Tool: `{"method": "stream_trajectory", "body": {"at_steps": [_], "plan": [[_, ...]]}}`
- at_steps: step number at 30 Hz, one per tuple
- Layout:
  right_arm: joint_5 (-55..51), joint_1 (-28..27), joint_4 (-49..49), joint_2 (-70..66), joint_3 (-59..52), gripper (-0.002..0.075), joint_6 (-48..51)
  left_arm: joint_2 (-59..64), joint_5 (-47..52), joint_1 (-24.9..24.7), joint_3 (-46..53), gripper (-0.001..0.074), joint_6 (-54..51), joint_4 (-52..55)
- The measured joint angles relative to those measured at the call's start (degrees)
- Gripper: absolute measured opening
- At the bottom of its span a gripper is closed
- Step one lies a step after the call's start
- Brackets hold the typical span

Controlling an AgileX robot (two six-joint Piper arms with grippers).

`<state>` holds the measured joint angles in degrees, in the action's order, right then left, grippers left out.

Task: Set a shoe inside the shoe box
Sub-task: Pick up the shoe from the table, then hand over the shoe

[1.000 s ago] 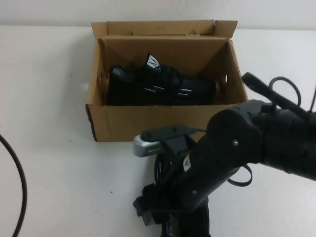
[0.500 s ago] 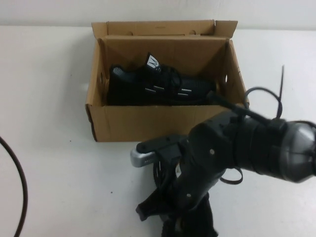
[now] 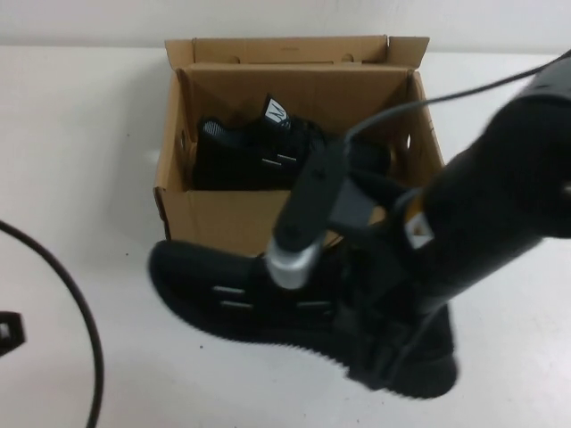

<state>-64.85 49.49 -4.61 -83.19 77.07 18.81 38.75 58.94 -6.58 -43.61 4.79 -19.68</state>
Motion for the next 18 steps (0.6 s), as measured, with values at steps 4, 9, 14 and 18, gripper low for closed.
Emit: {"method": "stream_trajectory", "body": {"at_steps": [4,9,14,18], "plan": [[-2.92,0.00,7.99,4.36,0.00,-0.0008,2.38,1.70,0.00,0.00,0.00,-0.0003,-4.29,-8.29],[-4.17,0.00,12.27,8.89,0.00,-0.0008,3.89,6.17,-0.11,0.00,0.00,-0.0003,-12.58,-21.09],[-5.28,0.00,12.51,12.70,0.00,-0.0008,4.14,12.72,-0.01,0.00,0.00,-0.0003,-20.89,-36.70],[-6.65,0.00,11.84,14.20,0.00,-0.0008,4.36,18.55,-0.81,0.00,0.00,-0.0003,-26.11,-46.89]]}}
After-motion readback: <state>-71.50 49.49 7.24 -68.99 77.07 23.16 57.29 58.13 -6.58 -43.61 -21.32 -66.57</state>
